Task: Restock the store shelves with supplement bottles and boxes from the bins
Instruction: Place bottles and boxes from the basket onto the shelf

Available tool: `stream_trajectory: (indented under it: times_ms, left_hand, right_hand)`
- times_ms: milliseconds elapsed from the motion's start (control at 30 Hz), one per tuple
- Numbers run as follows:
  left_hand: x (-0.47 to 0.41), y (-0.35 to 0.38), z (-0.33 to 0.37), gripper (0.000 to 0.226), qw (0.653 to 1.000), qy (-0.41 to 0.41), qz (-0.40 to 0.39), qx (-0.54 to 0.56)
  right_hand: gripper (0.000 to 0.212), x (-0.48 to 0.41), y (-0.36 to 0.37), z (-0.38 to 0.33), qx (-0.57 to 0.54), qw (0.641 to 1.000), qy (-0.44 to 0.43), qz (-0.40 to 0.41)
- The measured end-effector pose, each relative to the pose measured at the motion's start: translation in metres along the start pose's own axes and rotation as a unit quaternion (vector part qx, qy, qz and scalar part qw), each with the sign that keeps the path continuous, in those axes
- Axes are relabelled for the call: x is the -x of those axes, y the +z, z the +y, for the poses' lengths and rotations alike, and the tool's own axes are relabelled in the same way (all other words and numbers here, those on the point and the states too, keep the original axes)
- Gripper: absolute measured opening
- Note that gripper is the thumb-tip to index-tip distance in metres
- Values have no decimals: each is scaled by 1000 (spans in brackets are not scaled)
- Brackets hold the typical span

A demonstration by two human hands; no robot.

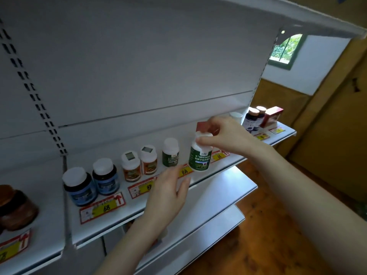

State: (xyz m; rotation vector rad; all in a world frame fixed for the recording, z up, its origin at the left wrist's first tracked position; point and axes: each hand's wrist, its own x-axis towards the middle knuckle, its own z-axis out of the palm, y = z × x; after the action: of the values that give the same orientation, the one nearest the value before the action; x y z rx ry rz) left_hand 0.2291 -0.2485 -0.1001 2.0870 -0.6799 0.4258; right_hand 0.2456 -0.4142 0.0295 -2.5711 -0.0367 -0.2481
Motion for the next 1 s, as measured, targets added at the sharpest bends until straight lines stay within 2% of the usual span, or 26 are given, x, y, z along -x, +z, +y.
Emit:
stream_trajectory:
  times_ms: [100, 233, 400, 533, 667, 1000]
  left_hand:
    - [5, 13, -12, 39, 996, 2, -13, -86]
    - [12, 33, -19, 32, 985, -4, 7, -175]
    - [18, 63, -18, 31, 974, -56, 25, -218]
    - [24, 83, -13, 34, 957, -91, 16, -276]
    - [28, 96, -11, 37, 942, -129, 30, -308]
    - [33, 103, -12, 39, 920, -149, 32, -360]
  right_hand:
    - [32, -14, 5, 13, 31, 999, -1, -18]
    - [39, -37, 8, 25, 41, 998, -12, -54]
    - [39, -69, 15, 33, 61, 986, -50, -146]
    - [35, -85, 29, 42, 73, 976, -86, -185]
    - [35, -88, 46, 49, 85, 970, -115, -199]
    - [28, -91, 63, 50, 61, 969, -151, -186]
